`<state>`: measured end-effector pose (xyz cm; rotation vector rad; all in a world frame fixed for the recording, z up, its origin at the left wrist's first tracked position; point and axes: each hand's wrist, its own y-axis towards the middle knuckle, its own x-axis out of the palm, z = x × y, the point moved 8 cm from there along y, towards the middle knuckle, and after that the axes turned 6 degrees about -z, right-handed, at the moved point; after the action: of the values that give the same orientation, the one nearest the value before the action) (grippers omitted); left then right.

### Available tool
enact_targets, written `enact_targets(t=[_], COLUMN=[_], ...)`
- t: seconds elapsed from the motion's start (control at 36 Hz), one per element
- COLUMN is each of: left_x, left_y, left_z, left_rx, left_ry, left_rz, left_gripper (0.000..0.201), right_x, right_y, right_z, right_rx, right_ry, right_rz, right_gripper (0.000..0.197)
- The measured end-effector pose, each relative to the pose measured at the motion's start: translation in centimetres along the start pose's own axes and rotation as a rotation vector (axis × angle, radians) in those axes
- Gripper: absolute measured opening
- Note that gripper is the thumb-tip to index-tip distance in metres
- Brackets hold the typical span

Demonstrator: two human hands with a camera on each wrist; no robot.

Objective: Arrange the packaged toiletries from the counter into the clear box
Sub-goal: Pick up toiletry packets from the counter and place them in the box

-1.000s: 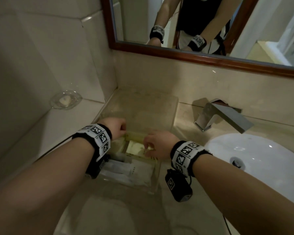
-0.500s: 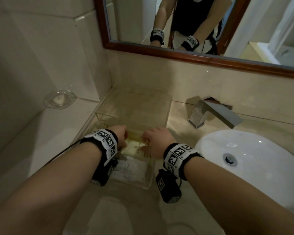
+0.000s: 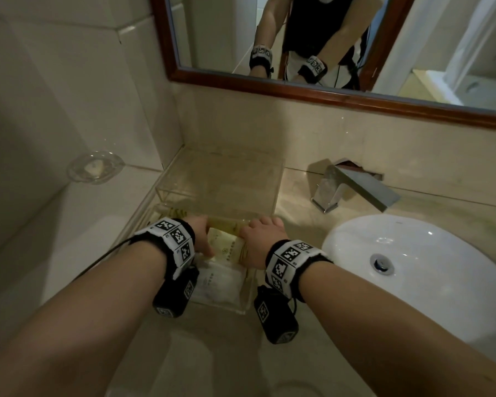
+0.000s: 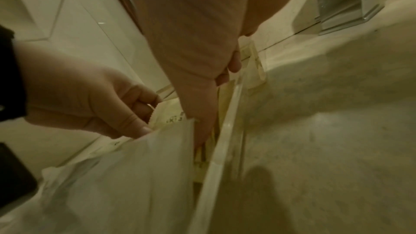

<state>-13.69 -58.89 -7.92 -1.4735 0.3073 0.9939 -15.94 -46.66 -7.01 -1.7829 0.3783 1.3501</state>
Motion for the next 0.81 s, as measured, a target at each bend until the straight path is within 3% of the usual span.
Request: enact_targets(t=[0.17, 0.25, 0.39, 0.47, 0.56, 0.81], left_x=[-0.1, 0.0, 0.5, 0.5, 0.0, -0.3], left_y=[0.1, 0.1, -0.1, 0.0, 0.2, 0.1], left_z=[0.1, -0.2, -0.8, -0.9, -0.5, 1.4], left_rx=[0.029, 0.013, -0.043, -0.079, -0.088, -0.054], left_ry=[-0.093, -0.077, 0.038, 0.068, 0.033, 0.024], left_rz=[0.044, 0.035, -0.078, -0.097, -0.03, -0.009], left_gripper=[0.061, 0.06, 0.045, 0.031, 0.04, 0.041], right_x=[-0.7, -0.7, 0.3, -0.4, -0.8, 0.5], right_y=[-0.6, -0.8, -0.2, 0.0, -0.1, 0.0], right_z=[0.7, 0.0, -1.4, -0.8, 0.1, 1.1], right_rx=[0.019, -0.03, -0.077, -0.01, 0.046, 0.078], right_ry=[0.085, 0.104, 0.03, 0.064, 0.058, 0.016], right_rz=[0.103, 0.106, -0.064, 0.028, 0.128, 0.018], right_gripper=[0.066, 0.054, 0.032, 0.029, 0.028, 0.029])
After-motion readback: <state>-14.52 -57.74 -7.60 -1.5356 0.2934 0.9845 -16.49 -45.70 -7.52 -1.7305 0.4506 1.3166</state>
